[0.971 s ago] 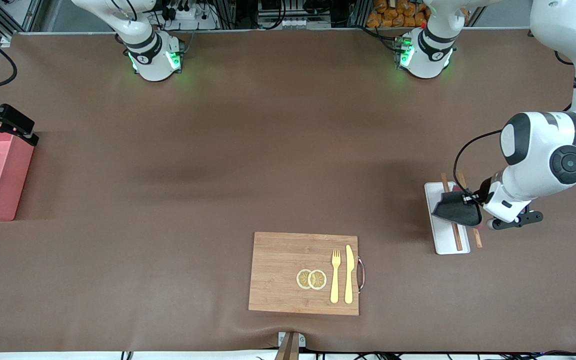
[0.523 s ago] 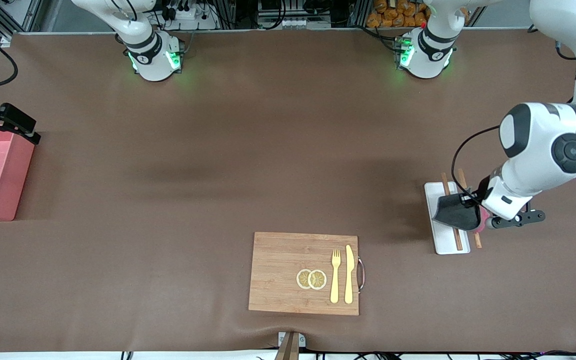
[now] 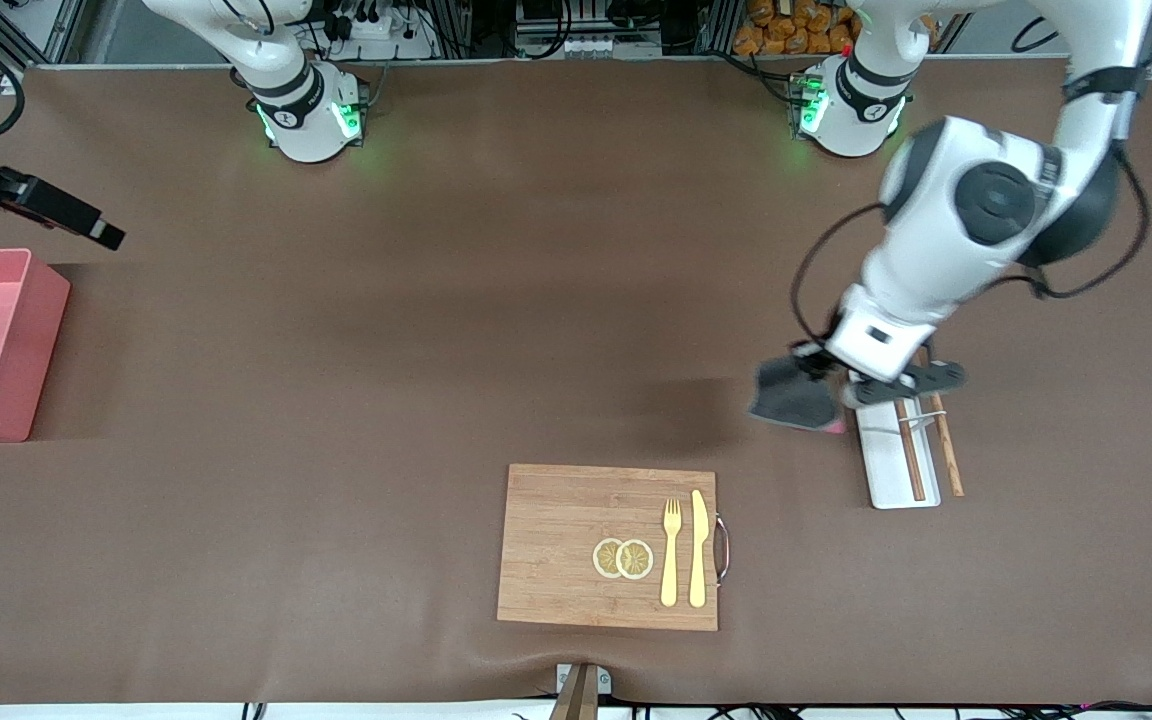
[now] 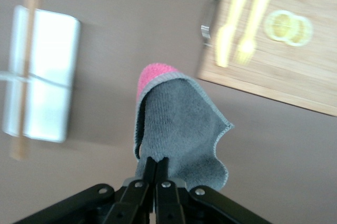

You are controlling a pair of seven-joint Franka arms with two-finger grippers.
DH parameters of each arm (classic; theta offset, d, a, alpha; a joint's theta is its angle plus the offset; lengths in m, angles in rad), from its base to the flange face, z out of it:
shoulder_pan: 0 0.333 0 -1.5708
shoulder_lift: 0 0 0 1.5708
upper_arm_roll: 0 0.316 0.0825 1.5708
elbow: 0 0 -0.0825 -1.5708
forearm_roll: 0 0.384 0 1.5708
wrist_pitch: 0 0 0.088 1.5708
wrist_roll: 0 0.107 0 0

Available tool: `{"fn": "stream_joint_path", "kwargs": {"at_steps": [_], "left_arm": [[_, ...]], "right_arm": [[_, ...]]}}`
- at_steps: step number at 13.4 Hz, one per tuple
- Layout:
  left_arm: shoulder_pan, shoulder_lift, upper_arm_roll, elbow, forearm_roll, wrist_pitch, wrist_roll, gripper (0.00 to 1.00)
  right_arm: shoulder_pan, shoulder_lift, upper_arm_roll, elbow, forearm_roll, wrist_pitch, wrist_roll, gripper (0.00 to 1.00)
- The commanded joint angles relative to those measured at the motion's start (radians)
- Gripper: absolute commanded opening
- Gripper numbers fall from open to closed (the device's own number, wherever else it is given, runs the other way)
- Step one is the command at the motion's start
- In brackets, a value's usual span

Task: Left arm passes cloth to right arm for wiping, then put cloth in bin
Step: 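Lift the cloth with the left gripper while the right gripper reaches toward it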

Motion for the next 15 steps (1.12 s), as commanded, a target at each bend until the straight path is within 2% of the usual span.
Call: {"fn": "stream_joint_path", "kwargs": {"at_steps": [1,3,6,8,11,13,15], "left_arm": [[-0.054,0.063,-0.069,0.122,0.009,-0.018,-0.194,0.00],[-0.176,0.140,-0.069,0.216,0.008,-0.010,-0.368,0.00],[-0.330,0.276,-0.061,0.395,0.018,0.079,-0.701,0.00],[-0.364,0.310,-0.063,0.417,0.015,0.172,-0.785,0.00],[-0.411,0.356,-0.063,0.422,0.014,0.336,-0.930,0.00],[-0.465,0.410,-0.058,0.465,0.017,0.425,-1.001,0.00],[-0.551,0.435,0.018,0.515,0.015,0.432,-1.049,0.00]], "right_arm": [[0.088,0.004,-0.003,0.006,0.043,-0.031,0.294,1.00],[0.154,0.025,-0.003,0.005,0.069,-0.031,0.496,1.00],[0.174,0.118,-0.004,-0.001,0.199,-0.031,0.650,1.00],[0.174,0.183,-0.005,-0.005,0.291,-0.022,0.692,1.00],[0.177,0.257,-0.005,-0.006,0.320,0.026,0.729,1.00],[0.190,0.289,-0.005,-0.006,0.360,0.078,0.742,1.00],[0.237,0.320,-0.005,-0.006,0.363,0.163,0.781,1.00]]}}
